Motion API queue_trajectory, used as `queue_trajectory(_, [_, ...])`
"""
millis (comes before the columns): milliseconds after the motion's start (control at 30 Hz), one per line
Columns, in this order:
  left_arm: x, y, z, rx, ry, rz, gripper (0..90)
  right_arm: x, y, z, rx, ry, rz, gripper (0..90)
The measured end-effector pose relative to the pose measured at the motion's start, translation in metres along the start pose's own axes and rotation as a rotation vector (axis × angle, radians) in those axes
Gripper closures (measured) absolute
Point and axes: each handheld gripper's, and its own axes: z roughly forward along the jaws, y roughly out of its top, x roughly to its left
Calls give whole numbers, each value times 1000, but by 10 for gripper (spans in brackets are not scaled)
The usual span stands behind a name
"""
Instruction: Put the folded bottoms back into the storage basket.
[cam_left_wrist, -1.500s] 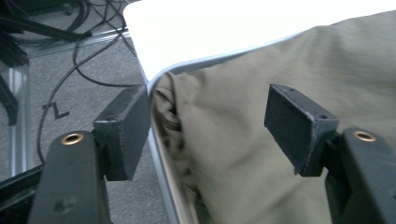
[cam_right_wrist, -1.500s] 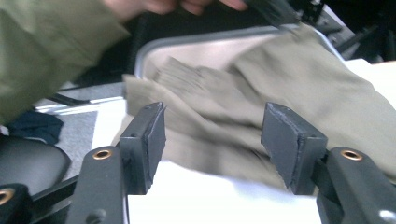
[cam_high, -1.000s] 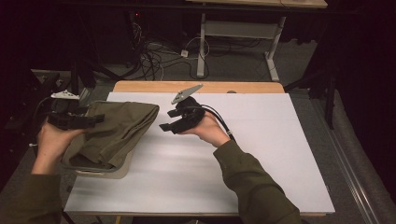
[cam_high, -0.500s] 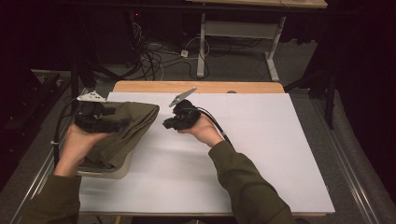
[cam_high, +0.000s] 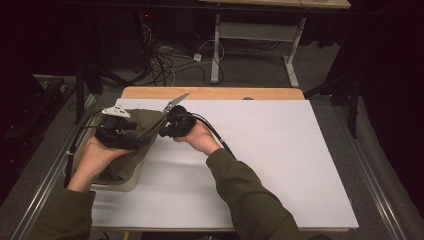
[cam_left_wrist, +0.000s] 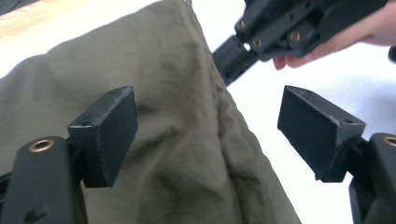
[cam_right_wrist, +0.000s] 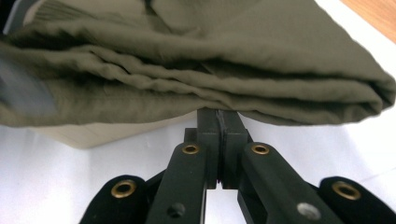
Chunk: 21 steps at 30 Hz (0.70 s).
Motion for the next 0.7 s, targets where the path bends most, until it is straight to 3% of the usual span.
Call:
queue_trajectory(100, [-3, -1, 6, 28, -7, 15, 229, 2, 4, -1, -12, 1, 2, 900])
queue_trajectory(267, [-4, -3, 14, 65, -11, 30, 366, 2, 9, -4, -38, 5, 11, 900])
queue_trajectory(433, [-4, -4, 18, 83, 19, 39, 478, 3, 11, -6, -65, 8, 21, 900])
queue_trajectory(567, [2, -6, 12, 61, 0, 10, 630, 2, 12, -5, -71, 5, 18, 900])
queue_trajectory(700, [10, -11, 3, 14, -40, -28, 698, 3, 13, -5, -77, -1, 20, 900])
